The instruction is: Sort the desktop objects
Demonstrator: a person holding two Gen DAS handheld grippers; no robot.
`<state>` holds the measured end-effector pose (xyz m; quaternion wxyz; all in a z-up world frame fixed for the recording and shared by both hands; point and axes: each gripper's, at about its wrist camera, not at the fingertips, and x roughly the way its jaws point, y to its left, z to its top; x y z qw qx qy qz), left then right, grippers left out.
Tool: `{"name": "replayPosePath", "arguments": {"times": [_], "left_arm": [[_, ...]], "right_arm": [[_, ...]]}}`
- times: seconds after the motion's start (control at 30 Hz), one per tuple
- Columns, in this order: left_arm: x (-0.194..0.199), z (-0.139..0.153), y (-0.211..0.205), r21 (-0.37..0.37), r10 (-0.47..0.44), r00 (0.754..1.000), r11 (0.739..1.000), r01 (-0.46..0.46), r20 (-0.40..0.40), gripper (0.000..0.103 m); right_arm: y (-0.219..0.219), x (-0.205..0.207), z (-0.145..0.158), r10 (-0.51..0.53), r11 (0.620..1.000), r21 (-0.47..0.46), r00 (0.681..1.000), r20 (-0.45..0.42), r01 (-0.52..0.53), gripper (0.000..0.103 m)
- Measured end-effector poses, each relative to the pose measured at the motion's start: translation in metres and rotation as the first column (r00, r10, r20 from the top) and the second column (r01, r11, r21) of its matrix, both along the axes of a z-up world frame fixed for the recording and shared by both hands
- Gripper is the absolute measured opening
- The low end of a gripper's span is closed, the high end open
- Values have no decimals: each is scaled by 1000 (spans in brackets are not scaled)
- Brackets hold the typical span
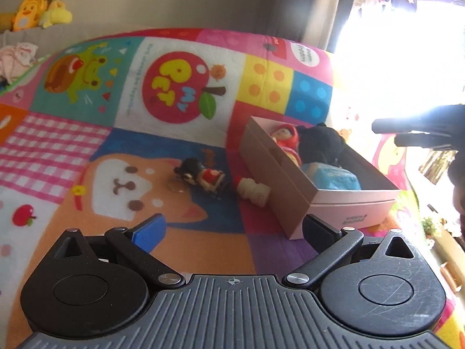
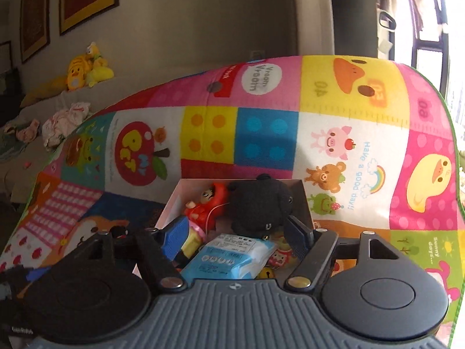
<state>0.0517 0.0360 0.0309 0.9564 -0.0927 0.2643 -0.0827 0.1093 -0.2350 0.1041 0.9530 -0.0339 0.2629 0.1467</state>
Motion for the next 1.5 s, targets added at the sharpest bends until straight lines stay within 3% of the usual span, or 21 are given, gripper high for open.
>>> {"name": "replayPosePath", "arguments": {"times": [0.07, 0.13, 0.2, 0.27, 0.37, 0.43, 0.57, 0.67, 0.73, 0.83, 0.87, 1.07, 1.2, 1.3, 1.43, 1.47, 1.5], "left_arm": [[-3, 3, 12, 55, 88, 996, 994, -90, 32, 103], [-4, 3, 27, 97, 165, 985, 981, -168, 42, 103], [-5, 2, 43, 111, 222, 974, 968, -224, 32, 103], [-8, -2, 57, 103, 267, 963, 958, -268, 18, 103], [-10, -6, 68, 92, 299, 954, 950, -298, 7, 103], [-11, -7, 72, 78, 300, 954, 951, -300, 10, 103], [-12, -9, 74, 42, 284, 959, 958, -284, 12, 103], [-12, -10, 76, 16, 278, 960, 960, -279, 7, 103], [-12, -11, 79, -3, 280, 960, 960, -280, 3, 103], [-12, -12, 83, -24, 286, 958, 958, -286, -5, 103], [-12, -12, 84, -29, 288, 958, 957, -288, -5, 103], [-12, -12, 81, -13, 286, 958, 958, -286, 0, 103], [-13, -8, 65, 29, 243, 970, 969, -244, 23, 103], [-13, -3, 43, 47, 129, 991, 990, -131, 38, 103], [-4, 3, 8, 104, -56, 997, 993, 49, 58, 102], [1, 3, 0, 144, -76, 995, 987, 67, 62, 99], [8, 4, -6, 188, -90, 994, 979, 77, 62, 85]], "right_arm": [[35, -24, -7, 91, 986, -147, 994, 69, -80, 72], [66, -39, -17, 173, 956, -260, 978, 116, -138, 63], [101, -45, -30, 262, 913, -342, 962, 77, -222, 45], [131, -45, -47, 301, 867, -431, 952, 48, -252, 35], [166, -37, -72, 316, 793, -563, 948, 52, -233, 33], [185, -28, -89, 327, 721, -663, 943, 65, -204, 33], [208, 4, -106, 288, 650, -729, 957, -26, -215, 33], [218, 23, -115, 257, 629, -742, 963, -83, -232, 33], [220, 26, -116, 254, 623, -744, 962, -99, -241, 28], [217, 18, -109, 266, 641, -726, 959, -94, -249, 14], [213, 12, -101, 268, 663, -704, 959, -94, -255, 4], [150, -41, -56, 256, 808, -528, 963, -85, -261, 2], [102, -72, -56, 213, 853, -461, 970, -118, -244, 2], [72, -87, -67, 170, 879, -427, 976, -134, -211, 3], [45, -96, -80, 112, 924, -348, 982, -152, -159, 15], [40, -98, -82, 105, 933, -328, 983, -149, -149, 26], [36, -101, -83, 99, 942, -307, 985, -140, -138, 39]]}}
